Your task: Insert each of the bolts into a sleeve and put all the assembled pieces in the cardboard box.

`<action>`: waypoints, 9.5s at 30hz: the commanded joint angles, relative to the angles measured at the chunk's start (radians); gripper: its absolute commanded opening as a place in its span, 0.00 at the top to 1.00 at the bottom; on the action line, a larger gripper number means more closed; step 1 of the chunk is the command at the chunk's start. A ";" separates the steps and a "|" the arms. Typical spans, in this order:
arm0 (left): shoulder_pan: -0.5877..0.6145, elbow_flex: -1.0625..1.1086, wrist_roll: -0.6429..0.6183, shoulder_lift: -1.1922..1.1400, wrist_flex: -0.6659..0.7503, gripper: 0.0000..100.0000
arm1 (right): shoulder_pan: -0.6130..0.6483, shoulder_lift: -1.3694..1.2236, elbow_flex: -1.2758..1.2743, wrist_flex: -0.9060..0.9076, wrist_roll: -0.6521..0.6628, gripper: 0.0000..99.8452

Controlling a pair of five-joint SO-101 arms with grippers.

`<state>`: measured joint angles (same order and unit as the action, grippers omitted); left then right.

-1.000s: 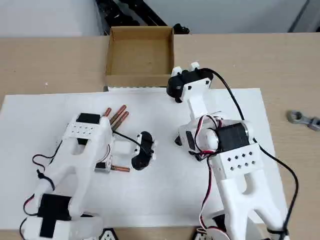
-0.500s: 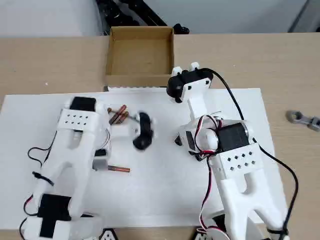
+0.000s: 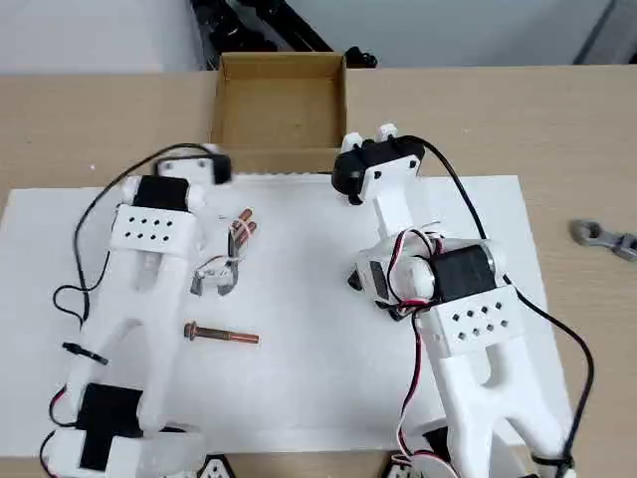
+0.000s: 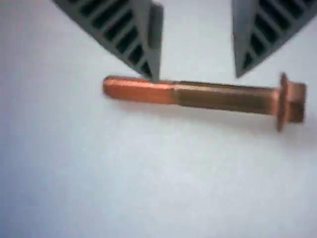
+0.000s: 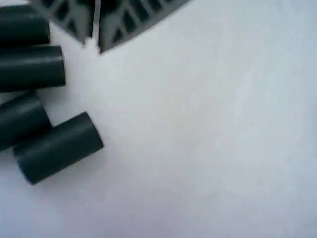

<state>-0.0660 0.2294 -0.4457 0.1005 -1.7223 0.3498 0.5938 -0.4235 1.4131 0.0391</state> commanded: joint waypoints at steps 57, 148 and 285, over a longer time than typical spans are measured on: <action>0.098 0.504 -0.463 0.003 0.385 0.91 | -0.005 0.008 0.008 -0.016 -0.009 1.00; 0.443 -0.154 0.674 0.181 -0.029 1.00 | 0.093 -0.220 -0.319 -0.561 -0.687 0.85; -0.008 0.217 0.172 0.799 0.678 0.99 | 0.481 0.209 -0.577 -1.113 0.041 1.00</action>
<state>-0.0568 0.4580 -0.2570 0.7818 -1.0641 0.8009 0.7242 -1.0556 0.3176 0.0391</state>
